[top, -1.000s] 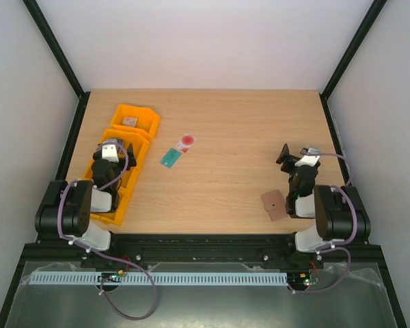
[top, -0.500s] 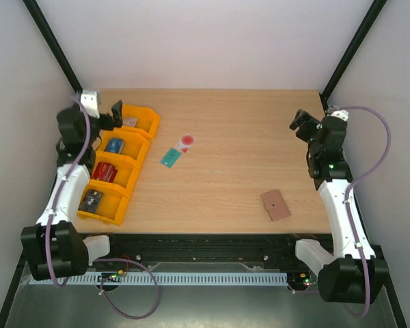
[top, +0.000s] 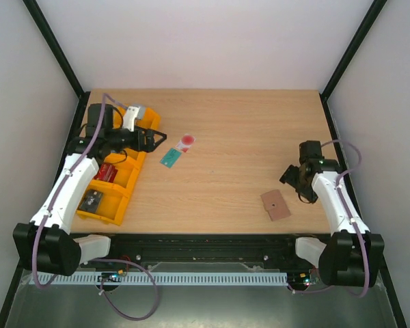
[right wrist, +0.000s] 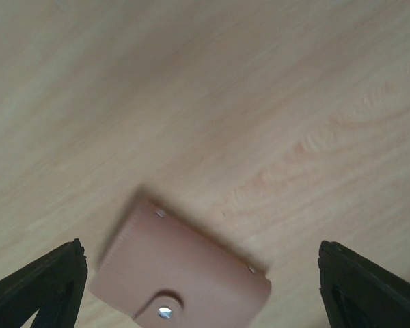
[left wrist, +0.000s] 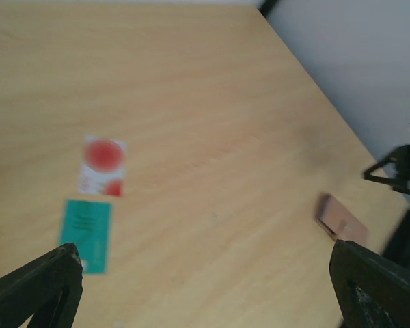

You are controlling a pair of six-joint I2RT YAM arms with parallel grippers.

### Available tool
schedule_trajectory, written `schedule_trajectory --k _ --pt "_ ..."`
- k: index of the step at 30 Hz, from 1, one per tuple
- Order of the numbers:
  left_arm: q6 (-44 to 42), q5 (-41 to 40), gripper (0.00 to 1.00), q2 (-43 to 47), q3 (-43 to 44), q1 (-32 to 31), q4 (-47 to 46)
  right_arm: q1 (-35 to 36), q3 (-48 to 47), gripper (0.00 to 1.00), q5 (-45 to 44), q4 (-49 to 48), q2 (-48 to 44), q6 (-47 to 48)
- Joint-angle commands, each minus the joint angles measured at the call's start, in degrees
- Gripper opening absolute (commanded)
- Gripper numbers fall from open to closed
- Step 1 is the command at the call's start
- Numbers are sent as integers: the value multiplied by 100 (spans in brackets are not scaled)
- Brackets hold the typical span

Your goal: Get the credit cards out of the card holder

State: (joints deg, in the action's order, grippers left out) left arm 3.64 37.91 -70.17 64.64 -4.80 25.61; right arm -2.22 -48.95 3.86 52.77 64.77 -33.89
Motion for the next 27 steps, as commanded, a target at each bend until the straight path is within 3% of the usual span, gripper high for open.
schedule_trajectory --k 1,6,11,18,22,24,27 --pt "246 555 99 -3 -42 -299 577 46 590 87 354 730 117 -396" --pt "210 377 99 -173 13 -476 661 90 859 82 868 572 377 -739" --pt "160 459 99 -263 31 -524 704 292 2067 73 1475 -200 302 -1460" --pt "9 433 99 -520 295 -515 912 1289 2486 60 2028 -2312 -125 -3988" --pt "-99 406 99 -611 404 -520 1005 2636 1946 61 1618 -3693 478 -5244" --pt "-123 382 99 -619 386 -521 988 2986 1020 63 1330 -3421 1017 -4859" --pt "-180 294 99 -612 351 -520 1010 3263 -177 69 547 -2225 1425 -3832"
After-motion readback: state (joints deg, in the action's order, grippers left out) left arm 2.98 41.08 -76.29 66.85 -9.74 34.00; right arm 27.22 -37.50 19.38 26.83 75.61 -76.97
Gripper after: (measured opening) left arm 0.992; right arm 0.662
